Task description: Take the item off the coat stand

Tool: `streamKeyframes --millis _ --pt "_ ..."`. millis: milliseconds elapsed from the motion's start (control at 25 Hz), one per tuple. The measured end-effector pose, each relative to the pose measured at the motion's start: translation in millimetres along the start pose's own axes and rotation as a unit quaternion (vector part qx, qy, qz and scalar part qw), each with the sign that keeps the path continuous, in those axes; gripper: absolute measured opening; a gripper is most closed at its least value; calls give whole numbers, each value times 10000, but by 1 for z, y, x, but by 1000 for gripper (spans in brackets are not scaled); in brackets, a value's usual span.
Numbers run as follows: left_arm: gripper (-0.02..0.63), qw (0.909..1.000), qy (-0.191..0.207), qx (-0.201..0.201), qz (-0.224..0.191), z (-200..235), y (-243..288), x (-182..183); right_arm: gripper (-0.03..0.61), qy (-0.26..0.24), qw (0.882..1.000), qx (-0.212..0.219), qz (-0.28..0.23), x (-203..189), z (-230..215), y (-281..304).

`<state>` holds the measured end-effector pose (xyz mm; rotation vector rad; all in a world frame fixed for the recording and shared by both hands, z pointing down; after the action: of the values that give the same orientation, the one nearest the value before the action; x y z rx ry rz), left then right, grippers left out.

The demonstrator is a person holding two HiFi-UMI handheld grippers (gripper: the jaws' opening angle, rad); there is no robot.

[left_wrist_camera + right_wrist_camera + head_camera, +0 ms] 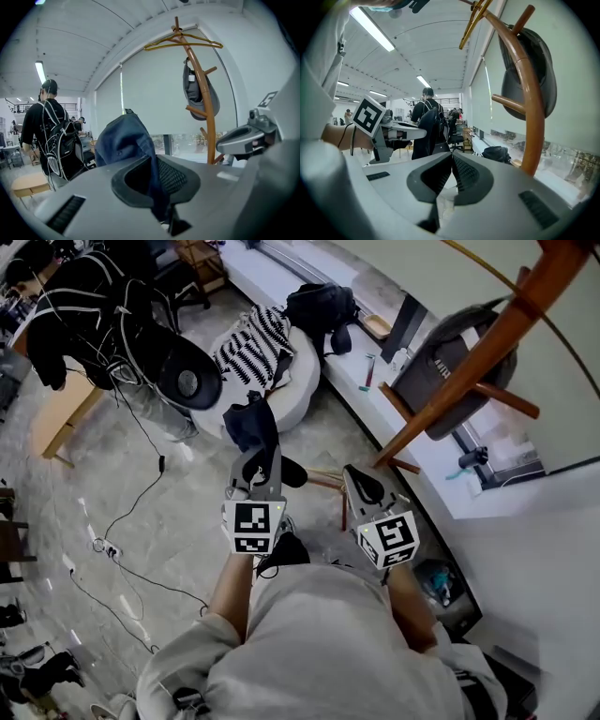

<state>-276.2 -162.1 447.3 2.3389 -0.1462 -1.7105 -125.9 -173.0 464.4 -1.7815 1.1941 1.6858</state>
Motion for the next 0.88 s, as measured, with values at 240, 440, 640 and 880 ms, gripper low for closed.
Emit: streamKeyframes --millis 240,440,640,880 --pt "35 9995 -123 -290 20 -25 -8 -4 5 16 9999 -109 -3 -4 3 -15" --pt "35 9976 -129 -671 -78 -59 -9 3 5 99 9988 -485 -28 -9 -17 -46" --pt "35 9950 -105 -993 -89 -97 -9 8 5 170 9952 -962 -64 -16 -45 -88" --pt "35 9883 -108 -1515 -109 -159 -14 19 5 324 9873 -1548 -180 -29 -74 -151"
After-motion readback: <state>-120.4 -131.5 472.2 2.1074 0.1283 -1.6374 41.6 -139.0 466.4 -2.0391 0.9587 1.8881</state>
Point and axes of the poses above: the fingertips, and each gripper's own axes: y forward along the fingers, z to its left, x out of its top, the point moved 1 cm from there along -y, backward along the fingers, and after that the axes turned 11 degrees about y, right-handed, at the moved point
